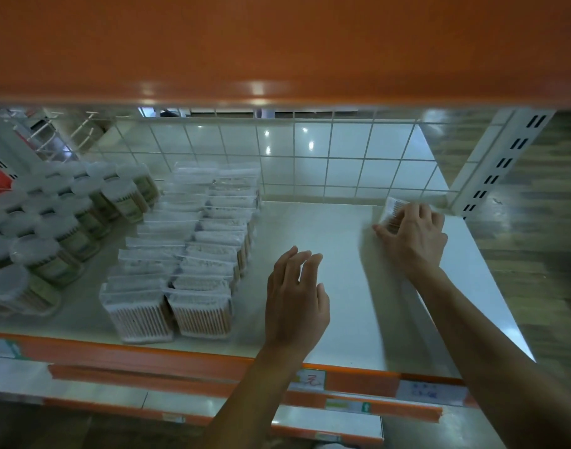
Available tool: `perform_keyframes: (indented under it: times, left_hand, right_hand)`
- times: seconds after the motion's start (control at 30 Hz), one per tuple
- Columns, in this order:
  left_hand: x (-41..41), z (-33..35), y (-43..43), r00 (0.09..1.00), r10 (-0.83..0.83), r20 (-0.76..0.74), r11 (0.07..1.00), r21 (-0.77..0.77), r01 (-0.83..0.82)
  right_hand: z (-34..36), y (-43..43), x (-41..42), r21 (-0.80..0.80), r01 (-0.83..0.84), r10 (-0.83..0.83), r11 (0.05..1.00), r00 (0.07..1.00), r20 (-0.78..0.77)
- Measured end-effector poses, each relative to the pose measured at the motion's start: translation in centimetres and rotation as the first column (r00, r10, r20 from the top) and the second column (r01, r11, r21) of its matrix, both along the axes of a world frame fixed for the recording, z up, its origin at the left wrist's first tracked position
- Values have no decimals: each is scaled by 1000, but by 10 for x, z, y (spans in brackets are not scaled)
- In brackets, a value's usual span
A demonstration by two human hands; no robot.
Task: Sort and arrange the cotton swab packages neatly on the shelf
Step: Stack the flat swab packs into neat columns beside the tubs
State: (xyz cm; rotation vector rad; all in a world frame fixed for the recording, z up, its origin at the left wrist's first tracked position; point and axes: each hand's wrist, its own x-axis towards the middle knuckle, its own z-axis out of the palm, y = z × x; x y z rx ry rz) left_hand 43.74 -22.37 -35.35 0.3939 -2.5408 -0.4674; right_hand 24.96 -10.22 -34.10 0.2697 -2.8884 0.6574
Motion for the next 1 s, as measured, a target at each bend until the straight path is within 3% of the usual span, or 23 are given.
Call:
perform_keyframes:
  times: [0.4, 0.57, 0.7, 0.8, 0.9, 1.0]
  left_hand:
    - [1, -5, -4, 997, 6, -81, 999, 35, -3]
    - [1, -3, -6, 994, -9, -106, 999, 36, 13]
    - [5, 4, -4, 996, -35, -84, 995, 87, 42]
    - [7, 7, -3, 998, -41, -49, 990, 135, 47]
    - [10, 12, 0, 999, -8, -37, 972, 235, 16]
    - [14, 20, 1, 998, 12, -66, 920, 392, 15]
  right_hand:
    - [12, -5, 37, 113, -128, 112, 985, 984, 138]
    - [13, -10, 77, -230, -302, 326, 925, 943, 73]
    - [15, -11, 104, -591, -318, 463, 742, 880, 109]
    - [19, -15, 119, -879, -134, 571, 458, 802, 175]
    - [28, -19, 124, -974, 84, 654, 211, 728, 205]
    - [32, -18, 125, -973, 209, 702, 93, 679, 213]
